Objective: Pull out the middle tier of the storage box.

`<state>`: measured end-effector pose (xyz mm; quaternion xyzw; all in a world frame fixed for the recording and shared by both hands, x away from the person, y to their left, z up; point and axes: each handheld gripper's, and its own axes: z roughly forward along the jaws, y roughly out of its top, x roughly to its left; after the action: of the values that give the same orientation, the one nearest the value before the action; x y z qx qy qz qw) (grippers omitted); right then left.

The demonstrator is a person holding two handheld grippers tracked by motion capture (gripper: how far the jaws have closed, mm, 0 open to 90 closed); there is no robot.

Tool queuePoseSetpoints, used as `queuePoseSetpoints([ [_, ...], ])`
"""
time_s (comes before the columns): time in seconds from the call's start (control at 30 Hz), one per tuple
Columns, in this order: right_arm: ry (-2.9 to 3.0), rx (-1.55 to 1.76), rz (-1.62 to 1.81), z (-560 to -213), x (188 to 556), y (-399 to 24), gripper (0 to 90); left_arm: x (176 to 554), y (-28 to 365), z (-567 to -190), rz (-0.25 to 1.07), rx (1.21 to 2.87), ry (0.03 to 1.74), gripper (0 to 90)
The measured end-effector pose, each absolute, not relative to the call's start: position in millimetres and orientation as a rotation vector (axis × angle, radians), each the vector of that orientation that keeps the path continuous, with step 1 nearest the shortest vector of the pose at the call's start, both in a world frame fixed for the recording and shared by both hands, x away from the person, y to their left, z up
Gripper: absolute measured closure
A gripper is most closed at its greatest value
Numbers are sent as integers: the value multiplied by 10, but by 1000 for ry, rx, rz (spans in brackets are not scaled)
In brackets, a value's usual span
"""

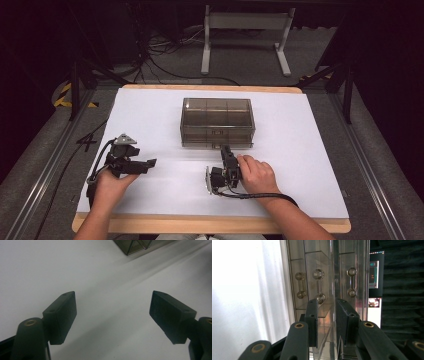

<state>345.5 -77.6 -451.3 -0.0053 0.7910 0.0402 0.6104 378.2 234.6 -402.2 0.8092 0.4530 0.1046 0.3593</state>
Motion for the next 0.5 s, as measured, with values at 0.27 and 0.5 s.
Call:
queuePoseSetpoints([
  [0.27,1883,2,162,-4449,3412,-902,716,3781,2348,-4021,270,2086,1168,225],
  [0.5,1915,29,207,-4427,3385,-1022,714,3781,2345,-4023,269,2085,1168,225],
])
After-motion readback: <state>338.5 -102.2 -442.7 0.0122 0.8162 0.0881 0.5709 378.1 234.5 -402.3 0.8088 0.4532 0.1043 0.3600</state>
